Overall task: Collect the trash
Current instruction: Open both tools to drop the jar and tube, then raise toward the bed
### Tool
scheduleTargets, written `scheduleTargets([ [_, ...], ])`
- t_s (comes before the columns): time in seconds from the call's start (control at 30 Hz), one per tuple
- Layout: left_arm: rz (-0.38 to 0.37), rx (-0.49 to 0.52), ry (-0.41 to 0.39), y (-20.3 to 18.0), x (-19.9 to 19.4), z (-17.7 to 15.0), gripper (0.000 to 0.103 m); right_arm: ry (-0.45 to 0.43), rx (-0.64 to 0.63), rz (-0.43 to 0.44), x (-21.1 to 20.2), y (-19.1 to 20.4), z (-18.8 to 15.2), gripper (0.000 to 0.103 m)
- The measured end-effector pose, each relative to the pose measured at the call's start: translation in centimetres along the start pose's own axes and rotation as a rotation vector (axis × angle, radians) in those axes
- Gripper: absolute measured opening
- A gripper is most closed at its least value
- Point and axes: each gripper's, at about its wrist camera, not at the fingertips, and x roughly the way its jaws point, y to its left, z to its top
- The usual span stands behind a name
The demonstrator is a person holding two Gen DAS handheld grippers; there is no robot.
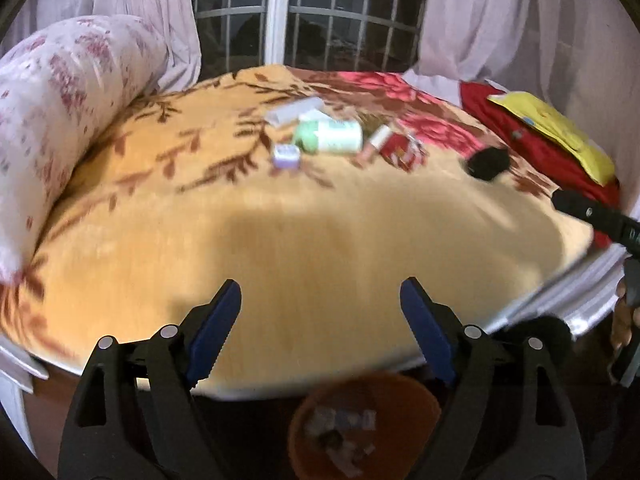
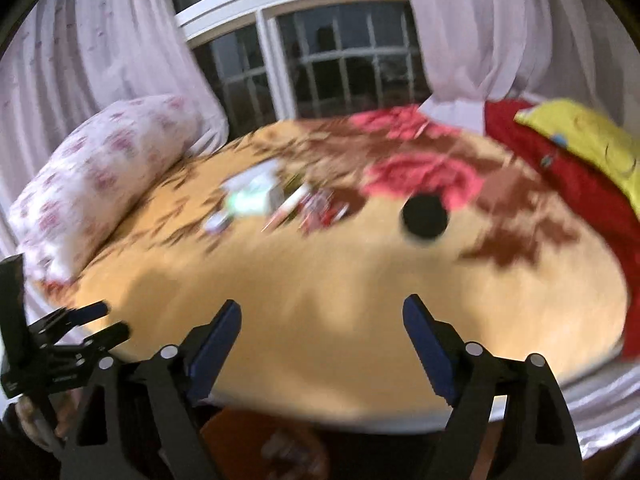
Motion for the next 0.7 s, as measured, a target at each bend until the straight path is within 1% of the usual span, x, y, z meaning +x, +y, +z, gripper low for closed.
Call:
scheduleTargets([
  [0.1, 0.011, -0.023, -0.016, 0.5, 2.2, 2.9, 0.08, 0.0, 0.023, -0.059, 2.9, -2.3, 2.5, 0.081],
  [0.17, 0.01, -0.031, -0.025, 0.8, 3.3, 4.2, 0.08, 0.01, 0.041, -0.1, 5.4, -4.0, 4.3, 0.081],
  [0.27, 0.052, -0.016, -0.031, 1.3, 5.7, 6.4, 0.08, 0.048, 0.061, -0.157, 9.0, -5.9, 5.8, 0.082],
  [0.4, 0.088, -0.02, -0.004, 2.3, 8.6, 8.0, 0.082, 0.127, 0.089, -0.179, 13.6, -7.6, 6.4, 0.082],
  [0.47, 0.092, -0.032, 0.014, 2.9, 9.7, 8.3, 0.082, 0.16, 0.108, -0.167, 14.9, -8.0, 6.6, 0.081],
  [0.53, 0.08, -0.053, 0.041, 3.5, 10.8, 8.3, 0.082, 0.197, 0.133, -0.15, 16.0, -8.3, 6.9, 0.075],
  [0.57, 0.064, -0.067, 0.055, 3.8, 11.2, 8.2, 0.082, 0.219, 0.144, -0.152, 16.7, -8.6, 6.9, 0.063],
  [0.6, 0.055, -0.075, 0.064, 4.0, 11.5, 8.1, 0.082, 0.24, 0.152, -0.162, 17.2, -8.8, 6.7, 0.049],
  [0.63, 0.046, -0.082, 0.076, 4.1, 11.8, 7.8, 0.082, 0.266, 0.173, -0.172, 17.8, -9.2, 6.3, 0.049],
  [0.7, 0.043, -0.079, 0.076, 4.1, 11.9, 7.6, 0.082, 0.25, 0.208, -0.152, 17.7, -9.8, 6.0, 0.048],
])
